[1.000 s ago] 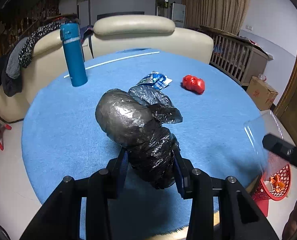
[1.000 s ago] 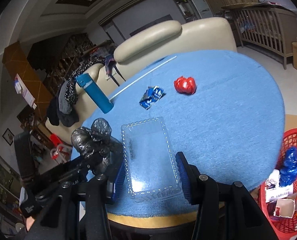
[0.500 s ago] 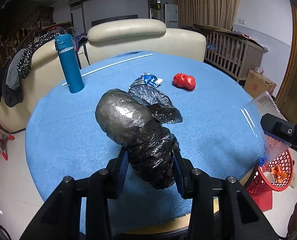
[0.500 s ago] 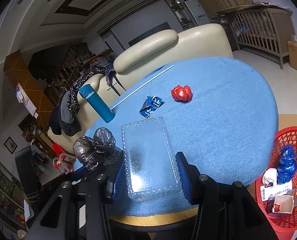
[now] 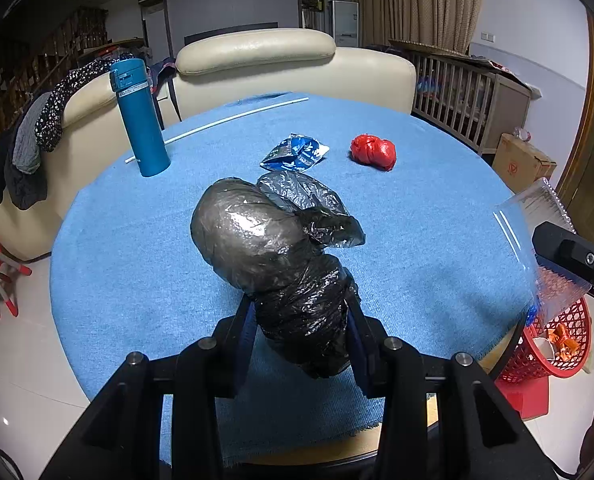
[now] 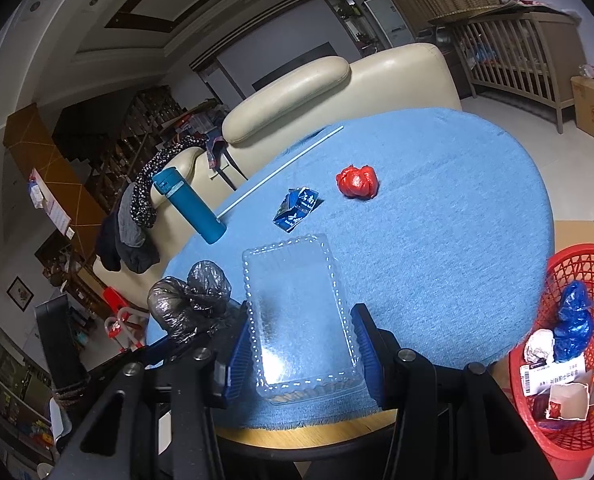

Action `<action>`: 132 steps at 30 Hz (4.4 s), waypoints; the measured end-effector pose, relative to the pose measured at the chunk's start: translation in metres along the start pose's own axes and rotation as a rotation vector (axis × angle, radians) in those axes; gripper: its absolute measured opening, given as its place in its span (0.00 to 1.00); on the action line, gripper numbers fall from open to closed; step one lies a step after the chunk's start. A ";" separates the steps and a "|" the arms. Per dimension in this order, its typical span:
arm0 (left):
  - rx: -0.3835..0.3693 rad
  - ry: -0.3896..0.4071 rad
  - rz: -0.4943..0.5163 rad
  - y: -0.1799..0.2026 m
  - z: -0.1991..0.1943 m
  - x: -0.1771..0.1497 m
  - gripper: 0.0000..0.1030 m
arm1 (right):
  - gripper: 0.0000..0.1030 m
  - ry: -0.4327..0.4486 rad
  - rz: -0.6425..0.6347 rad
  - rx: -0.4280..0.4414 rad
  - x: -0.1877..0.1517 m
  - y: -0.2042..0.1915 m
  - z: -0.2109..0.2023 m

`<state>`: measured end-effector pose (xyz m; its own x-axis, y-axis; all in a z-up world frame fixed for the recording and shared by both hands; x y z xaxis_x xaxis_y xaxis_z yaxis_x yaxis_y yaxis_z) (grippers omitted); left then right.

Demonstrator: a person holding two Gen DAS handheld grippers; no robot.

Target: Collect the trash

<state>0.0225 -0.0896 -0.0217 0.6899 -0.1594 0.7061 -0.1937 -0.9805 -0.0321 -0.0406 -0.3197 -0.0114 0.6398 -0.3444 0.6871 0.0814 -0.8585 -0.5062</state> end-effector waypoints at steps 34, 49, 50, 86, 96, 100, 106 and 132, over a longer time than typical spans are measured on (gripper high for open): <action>-0.009 -0.018 0.030 0.002 0.007 0.000 0.42 | 0.49 0.001 0.039 -0.024 -0.002 0.012 -0.003; -0.008 -0.019 0.042 0.003 0.007 0.001 0.42 | 0.49 0.005 0.046 -0.031 -0.003 0.014 -0.004; -0.009 -0.019 0.043 0.003 0.007 0.001 0.42 | 0.49 0.005 0.046 -0.031 -0.003 0.014 -0.004; -0.017 -0.021 0.079 0.006 0.011 0.000 0.42 | 0.49 0.049 0.108 -0.080 -0.004 0.045 -0.025; -0.038 -0.021 0.122 0.021 0.009 0.000 0.42 | 0.49 0.155 0.194 -0.190 0.001 0.105 -0.077; -0.075 0.008 0.175 0.046 0.000 0.010 0.42 | 0.49 0.208 0.254 -0.259 0.003 0.143 -0.106; -0.166 0.045 0.279 0.106 -0.014 0.026 0.42 | 0.49 0.232 0.338 -0.342 -0.001 0.198 -0.131; -0.506 -0.138 0.607 0.310 0.017 0.000 0.68 | 0.66 0.241 0.577 -0.509 -0.019 0.297 -0.164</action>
<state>-0.0254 -0.3953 -0.0435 0.4364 -0.6933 0.5735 -0.8327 -0.5526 -0.0344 -0.1544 -0.6301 -0.0891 0.2877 -0.8089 0.5127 -0.6067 -0.5681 -0.5559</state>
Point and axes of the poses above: each gripper's, at about its wrist camera, not at the fingertips, and z roughly the way its jaws point, y to its right, x to its top, the point moved 3 cm from there along z, roughly the way its jaws point
